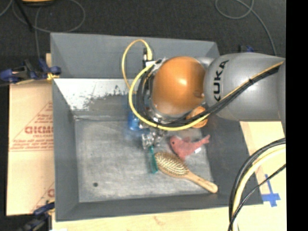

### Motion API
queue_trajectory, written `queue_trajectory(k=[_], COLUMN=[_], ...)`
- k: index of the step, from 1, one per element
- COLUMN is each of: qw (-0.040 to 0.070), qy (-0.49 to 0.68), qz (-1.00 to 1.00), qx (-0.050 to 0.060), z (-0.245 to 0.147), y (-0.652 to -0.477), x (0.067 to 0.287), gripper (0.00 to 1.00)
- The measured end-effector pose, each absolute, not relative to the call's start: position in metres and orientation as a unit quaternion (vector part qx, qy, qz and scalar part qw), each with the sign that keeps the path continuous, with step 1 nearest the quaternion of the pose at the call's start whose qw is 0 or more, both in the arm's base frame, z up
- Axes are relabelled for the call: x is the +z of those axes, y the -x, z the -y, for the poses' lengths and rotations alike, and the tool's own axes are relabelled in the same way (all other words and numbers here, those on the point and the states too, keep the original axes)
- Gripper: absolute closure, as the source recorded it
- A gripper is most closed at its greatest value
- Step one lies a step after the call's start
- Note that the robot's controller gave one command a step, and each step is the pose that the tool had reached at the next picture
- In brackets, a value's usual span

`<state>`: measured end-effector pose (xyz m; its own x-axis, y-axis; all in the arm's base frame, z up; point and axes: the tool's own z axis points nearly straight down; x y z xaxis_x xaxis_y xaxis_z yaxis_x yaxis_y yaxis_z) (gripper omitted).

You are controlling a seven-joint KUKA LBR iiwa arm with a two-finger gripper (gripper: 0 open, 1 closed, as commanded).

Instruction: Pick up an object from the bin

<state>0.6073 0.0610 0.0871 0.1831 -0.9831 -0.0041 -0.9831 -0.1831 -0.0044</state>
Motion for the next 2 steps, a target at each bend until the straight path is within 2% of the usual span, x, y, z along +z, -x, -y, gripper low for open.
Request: queue_trajectory(k=[2], qw=[0.005], qy=[0.766], qz=[-0.643], qx=[-0.001], z=[-0.0605], y=[-0.614], x=[0.0843], gripper=[1.0])
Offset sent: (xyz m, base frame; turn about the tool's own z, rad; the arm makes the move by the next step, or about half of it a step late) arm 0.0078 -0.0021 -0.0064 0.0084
